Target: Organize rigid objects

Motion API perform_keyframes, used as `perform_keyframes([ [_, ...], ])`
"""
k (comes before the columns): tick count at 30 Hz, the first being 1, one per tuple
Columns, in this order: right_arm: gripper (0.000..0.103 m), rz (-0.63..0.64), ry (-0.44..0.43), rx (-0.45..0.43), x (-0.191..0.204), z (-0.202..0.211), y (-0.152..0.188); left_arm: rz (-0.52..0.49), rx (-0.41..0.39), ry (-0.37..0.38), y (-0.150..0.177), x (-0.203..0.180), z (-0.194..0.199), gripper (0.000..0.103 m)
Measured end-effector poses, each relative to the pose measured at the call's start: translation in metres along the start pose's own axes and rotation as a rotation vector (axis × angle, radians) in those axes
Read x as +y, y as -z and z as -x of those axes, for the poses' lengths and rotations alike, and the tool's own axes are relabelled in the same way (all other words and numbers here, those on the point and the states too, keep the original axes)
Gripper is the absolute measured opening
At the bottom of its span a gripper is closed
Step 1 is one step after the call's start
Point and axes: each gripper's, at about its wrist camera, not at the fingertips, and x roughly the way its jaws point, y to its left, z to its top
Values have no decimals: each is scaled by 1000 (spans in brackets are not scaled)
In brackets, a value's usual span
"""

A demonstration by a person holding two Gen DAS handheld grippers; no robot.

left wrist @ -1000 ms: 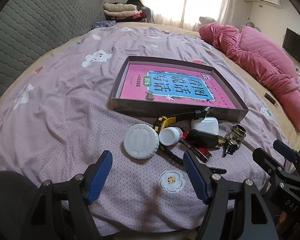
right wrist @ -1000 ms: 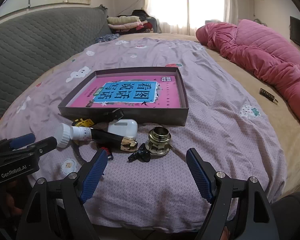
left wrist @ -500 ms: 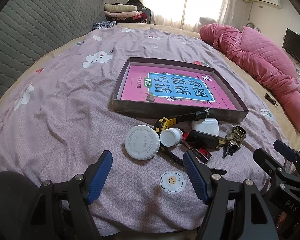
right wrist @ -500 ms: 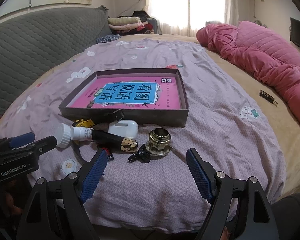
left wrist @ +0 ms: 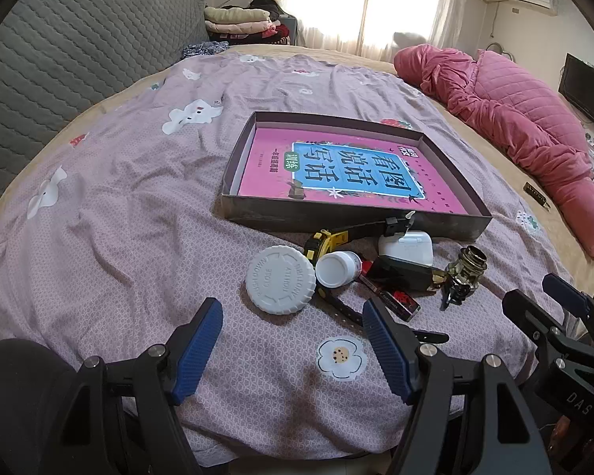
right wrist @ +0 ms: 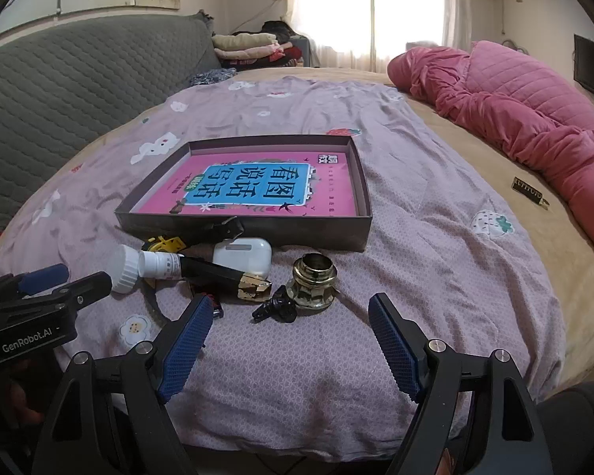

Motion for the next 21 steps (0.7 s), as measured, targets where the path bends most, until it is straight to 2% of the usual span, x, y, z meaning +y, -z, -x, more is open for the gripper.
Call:
perform_keyframes([
  [21, 82, -6, -4, 0, -2, 2, -1, 3, 8, -2, 2, 3, 0, 73],
])
